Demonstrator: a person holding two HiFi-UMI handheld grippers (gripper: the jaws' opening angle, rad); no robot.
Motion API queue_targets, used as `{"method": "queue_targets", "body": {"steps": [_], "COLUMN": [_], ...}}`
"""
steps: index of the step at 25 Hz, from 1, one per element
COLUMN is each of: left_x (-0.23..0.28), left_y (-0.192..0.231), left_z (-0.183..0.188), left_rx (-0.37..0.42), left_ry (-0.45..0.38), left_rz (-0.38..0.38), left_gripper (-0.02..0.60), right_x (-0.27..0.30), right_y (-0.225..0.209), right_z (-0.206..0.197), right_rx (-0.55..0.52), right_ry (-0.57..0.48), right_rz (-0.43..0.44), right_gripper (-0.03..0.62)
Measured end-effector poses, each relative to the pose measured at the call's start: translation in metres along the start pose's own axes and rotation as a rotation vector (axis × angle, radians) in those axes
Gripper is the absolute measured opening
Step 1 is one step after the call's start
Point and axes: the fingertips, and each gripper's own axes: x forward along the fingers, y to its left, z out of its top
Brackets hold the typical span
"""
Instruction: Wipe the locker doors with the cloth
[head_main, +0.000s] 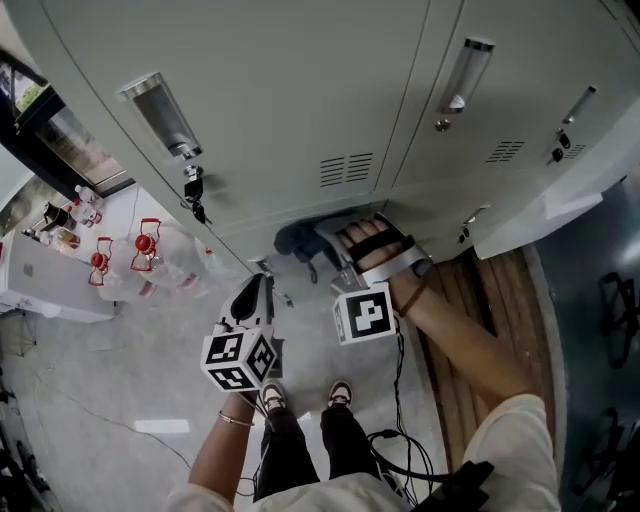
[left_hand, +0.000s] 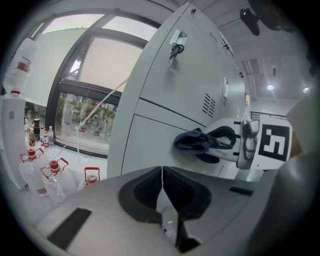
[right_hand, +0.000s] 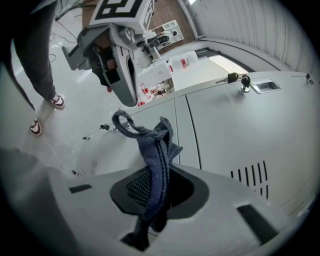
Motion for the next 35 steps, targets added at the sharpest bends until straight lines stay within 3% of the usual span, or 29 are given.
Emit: {"method": "queue_targets", "body": {"steps": [16,35], "left_x": [0.031,0.053], "left_y": [0.017,0.041], "left_z": [-0.067,-0.170], "left_rx": [-0.026,-0.070], "left_ry": [0.089,0.211], "left_rz": [0.021,0.033], "left_gripper": [0.009,0.009], "right_x": [0.035,0.079], "right_y": [0.075,0.163], "right_z": [-0.007,-0.023], "right_rx": [0.034,0.096], "right_ry": [-0.018,-0.026], "right_rz": [0.091,0.083], "right_gripper": [0.043,0.044]}}
